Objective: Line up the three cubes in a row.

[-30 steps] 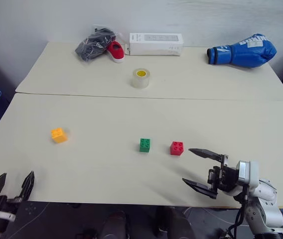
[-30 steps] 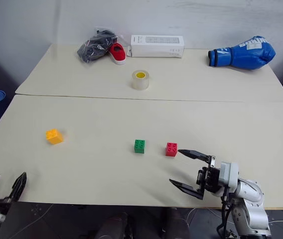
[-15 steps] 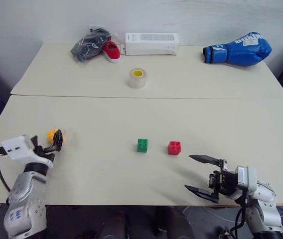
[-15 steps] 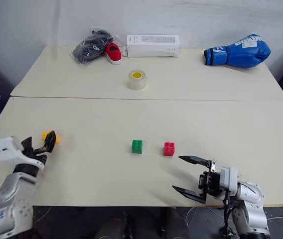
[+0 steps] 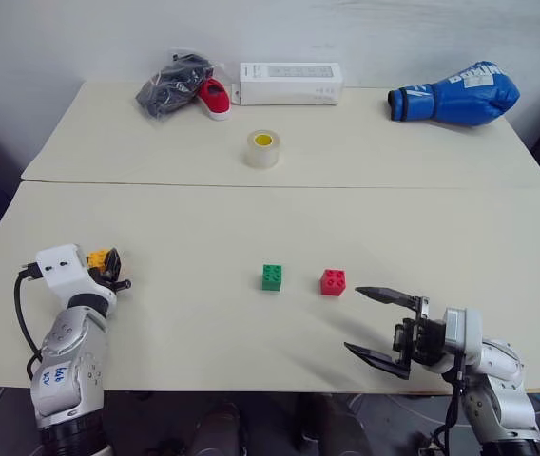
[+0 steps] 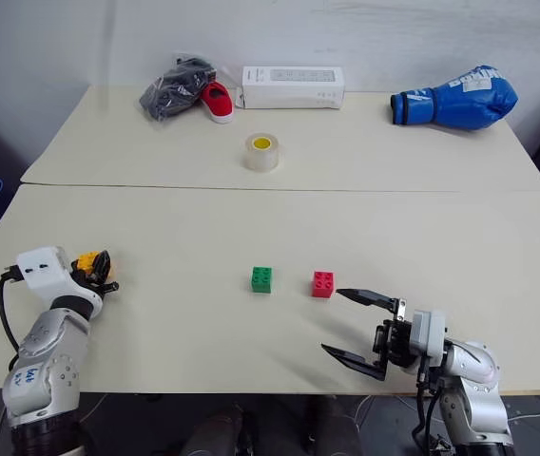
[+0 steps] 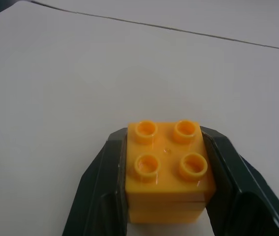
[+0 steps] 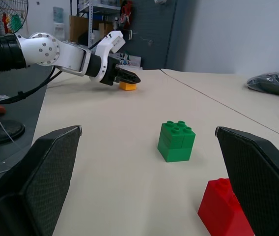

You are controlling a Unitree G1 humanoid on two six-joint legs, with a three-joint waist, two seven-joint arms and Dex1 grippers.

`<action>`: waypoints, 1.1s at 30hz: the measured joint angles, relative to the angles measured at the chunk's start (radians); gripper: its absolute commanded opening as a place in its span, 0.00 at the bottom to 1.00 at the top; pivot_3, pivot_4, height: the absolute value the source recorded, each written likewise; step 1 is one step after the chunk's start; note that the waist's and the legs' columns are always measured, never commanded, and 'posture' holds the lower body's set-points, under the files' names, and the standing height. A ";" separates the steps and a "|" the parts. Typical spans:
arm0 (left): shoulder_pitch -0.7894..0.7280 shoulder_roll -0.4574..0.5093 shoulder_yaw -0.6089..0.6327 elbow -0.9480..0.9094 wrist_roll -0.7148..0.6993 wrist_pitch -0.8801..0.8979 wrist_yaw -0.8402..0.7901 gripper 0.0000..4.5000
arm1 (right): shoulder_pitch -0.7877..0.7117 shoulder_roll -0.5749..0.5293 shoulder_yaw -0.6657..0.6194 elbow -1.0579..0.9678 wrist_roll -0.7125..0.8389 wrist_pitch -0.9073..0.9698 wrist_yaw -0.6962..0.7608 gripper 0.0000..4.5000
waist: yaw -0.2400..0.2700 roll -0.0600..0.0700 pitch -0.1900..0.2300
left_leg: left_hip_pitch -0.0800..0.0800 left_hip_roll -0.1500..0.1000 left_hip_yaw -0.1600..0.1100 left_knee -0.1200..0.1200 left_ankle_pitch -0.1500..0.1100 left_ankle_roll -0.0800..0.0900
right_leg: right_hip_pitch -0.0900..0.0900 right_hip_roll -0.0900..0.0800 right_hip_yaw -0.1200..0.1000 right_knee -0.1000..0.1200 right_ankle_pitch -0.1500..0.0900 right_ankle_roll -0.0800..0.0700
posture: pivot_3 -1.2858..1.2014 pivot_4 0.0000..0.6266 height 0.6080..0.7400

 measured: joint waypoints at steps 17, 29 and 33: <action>-0.541 0.394 -0.503 0.739 0.054 -0.602 -1.506 0.34 | 0.080 -0.067 -0.052 -0.117 -0.010 0.030 -0.112 1.00 | -0.005 0.006 -0.002 | -0.001 0.002 0.009 0.001 0.001 -0.001 | -0.004 0.013 0.000 0.002 -0.001 -0.001 | 0.52 0.24 1.00; -0.653 0.315 -0.657 1.022 0.100 -0.809 -1.507 0.34 | 0.144 -0.092 -0.074 -0.199 -0.019 0.039 -0.202 1.00 | -0.010 0.005 -0.002 | 0.000 0.003 0.009 0.001 0.001 0.000 | -0.005 0.013 0.004 0.002 0.000 0.000 | 0.52 0.24 1.00; -0.662 0.306 -0.654 1.069 0.119 -0.824 -1.506 0.62 | 0.116 -0.100 -0.073 -0.195 -0.020 0.039 -0.201 1.00 | -0.010 0.005 -0.002 | -0.001 0.002 0.009 0.002 0.001 0.001 | -0.005 0.012 0.004 0.002 0.000 0.000 | 0.52 0.24 1.00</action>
